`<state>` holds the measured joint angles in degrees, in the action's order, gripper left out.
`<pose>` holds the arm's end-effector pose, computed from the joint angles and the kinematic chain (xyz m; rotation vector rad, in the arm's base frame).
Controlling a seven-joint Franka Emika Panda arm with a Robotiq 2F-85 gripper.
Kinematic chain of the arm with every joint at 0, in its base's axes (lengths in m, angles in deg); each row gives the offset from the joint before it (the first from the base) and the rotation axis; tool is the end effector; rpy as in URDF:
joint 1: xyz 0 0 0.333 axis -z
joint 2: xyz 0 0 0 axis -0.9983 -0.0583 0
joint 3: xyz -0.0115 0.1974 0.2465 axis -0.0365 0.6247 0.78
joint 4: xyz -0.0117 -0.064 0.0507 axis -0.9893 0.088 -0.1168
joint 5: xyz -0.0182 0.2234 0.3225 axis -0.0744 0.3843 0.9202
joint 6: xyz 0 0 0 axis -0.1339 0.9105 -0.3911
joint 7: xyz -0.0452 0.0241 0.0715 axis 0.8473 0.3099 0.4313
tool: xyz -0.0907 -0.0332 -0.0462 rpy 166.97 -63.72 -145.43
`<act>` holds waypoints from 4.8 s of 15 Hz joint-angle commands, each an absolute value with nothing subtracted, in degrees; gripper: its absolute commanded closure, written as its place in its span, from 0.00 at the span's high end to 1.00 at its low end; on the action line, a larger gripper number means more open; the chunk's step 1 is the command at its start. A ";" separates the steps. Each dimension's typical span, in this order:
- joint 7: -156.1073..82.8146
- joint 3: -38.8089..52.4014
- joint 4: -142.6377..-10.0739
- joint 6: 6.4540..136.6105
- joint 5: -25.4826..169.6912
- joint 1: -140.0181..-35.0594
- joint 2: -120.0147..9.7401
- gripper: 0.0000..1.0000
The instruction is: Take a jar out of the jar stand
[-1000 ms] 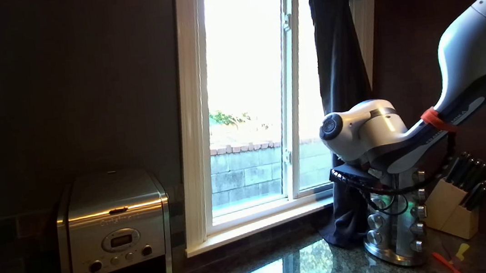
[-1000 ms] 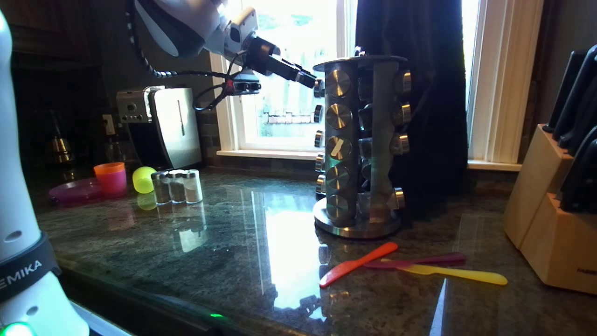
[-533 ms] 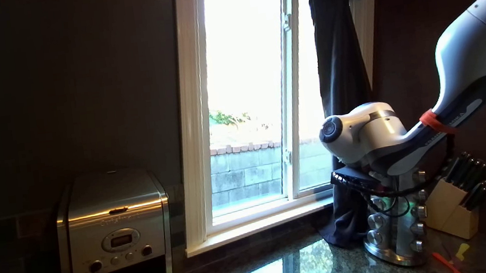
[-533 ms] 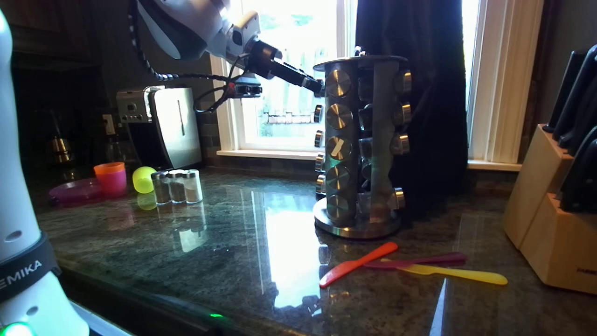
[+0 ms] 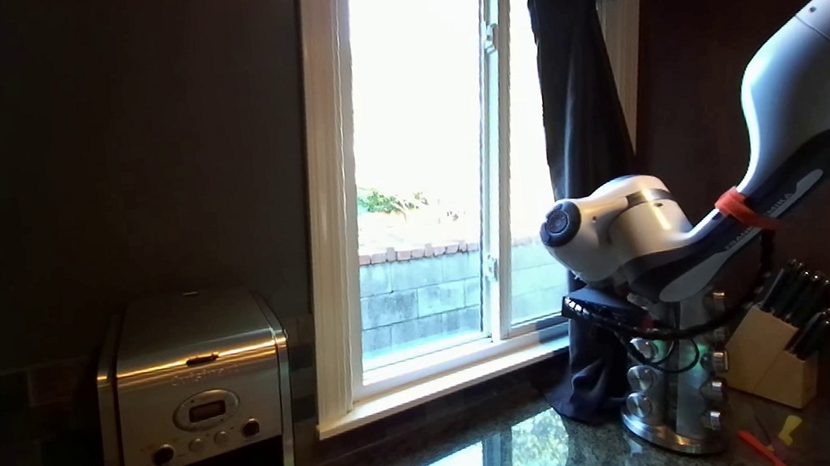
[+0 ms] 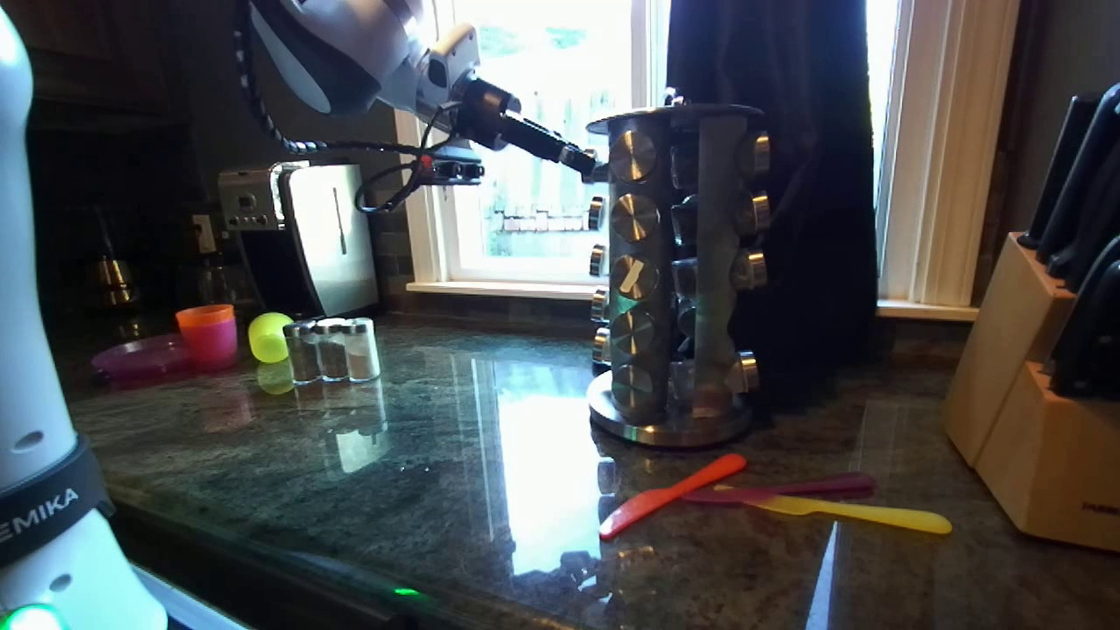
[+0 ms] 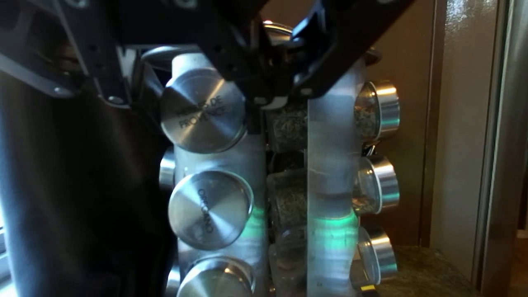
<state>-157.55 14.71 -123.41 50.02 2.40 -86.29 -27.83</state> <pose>0.4596 -0.0321 0.3925 1.7093 -1.4399 1.0917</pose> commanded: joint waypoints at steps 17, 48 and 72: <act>-157.46 15.69 -124.34 45.97 6.12 -91.02 -26.94 0.25; -97.34 12.29 -122.11 64.63 62.99 -93.07 -16.08 0.25; -61.96 16.91 -109.62 66.53 101.59 -94.18 -40.11 0.25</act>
